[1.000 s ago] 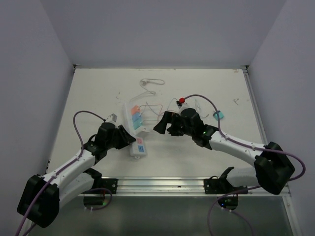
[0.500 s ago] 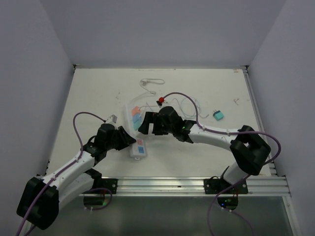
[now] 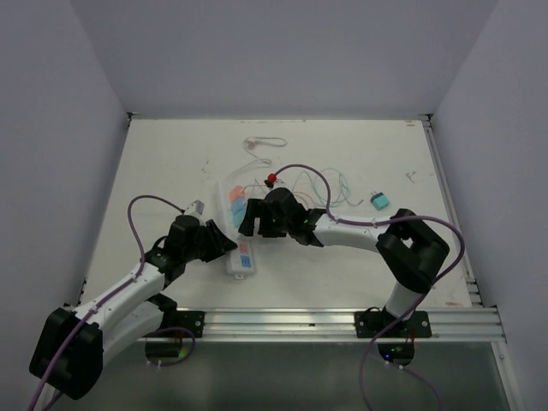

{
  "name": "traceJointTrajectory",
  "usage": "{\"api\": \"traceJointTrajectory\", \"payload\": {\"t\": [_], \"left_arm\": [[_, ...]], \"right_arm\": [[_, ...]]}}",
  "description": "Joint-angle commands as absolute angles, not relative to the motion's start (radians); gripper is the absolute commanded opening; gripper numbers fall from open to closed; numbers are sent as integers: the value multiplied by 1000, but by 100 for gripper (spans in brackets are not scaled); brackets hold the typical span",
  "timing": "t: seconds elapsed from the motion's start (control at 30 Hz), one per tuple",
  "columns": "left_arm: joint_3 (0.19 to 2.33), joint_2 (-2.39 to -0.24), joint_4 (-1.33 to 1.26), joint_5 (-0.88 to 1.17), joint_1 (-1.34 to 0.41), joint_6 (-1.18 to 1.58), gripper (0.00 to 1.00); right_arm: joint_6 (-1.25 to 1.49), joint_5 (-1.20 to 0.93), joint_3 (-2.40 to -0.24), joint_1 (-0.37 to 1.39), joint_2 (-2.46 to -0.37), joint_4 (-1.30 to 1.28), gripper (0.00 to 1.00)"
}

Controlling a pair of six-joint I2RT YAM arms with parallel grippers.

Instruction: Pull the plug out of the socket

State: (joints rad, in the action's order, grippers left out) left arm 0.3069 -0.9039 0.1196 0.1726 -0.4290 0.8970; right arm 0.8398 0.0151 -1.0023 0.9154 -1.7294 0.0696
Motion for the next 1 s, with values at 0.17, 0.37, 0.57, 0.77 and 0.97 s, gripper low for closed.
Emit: {"api": "traceJointTrajectory", "payload": {"t": [0.17,0.37,0.57,0.77,0.97], "left_arm": [[298,-931,153,189,-428,848,0],[299,-940,156,210,-428,851,12],[290,-931,129,239,-428,884,59],[272,-959,83,281,-430,911,63],[265,-974,49,284,-430,934,62]], "right_arm": [[859,28,-1048,919,-1755,132,62],[870,12,-1029,919,-1755,150,19],[894,9,-1006,920,-1750,176,0],[905,17,-1000,927,-1747,189,0],[908,21,-997,934,-1749,198,0]]}}
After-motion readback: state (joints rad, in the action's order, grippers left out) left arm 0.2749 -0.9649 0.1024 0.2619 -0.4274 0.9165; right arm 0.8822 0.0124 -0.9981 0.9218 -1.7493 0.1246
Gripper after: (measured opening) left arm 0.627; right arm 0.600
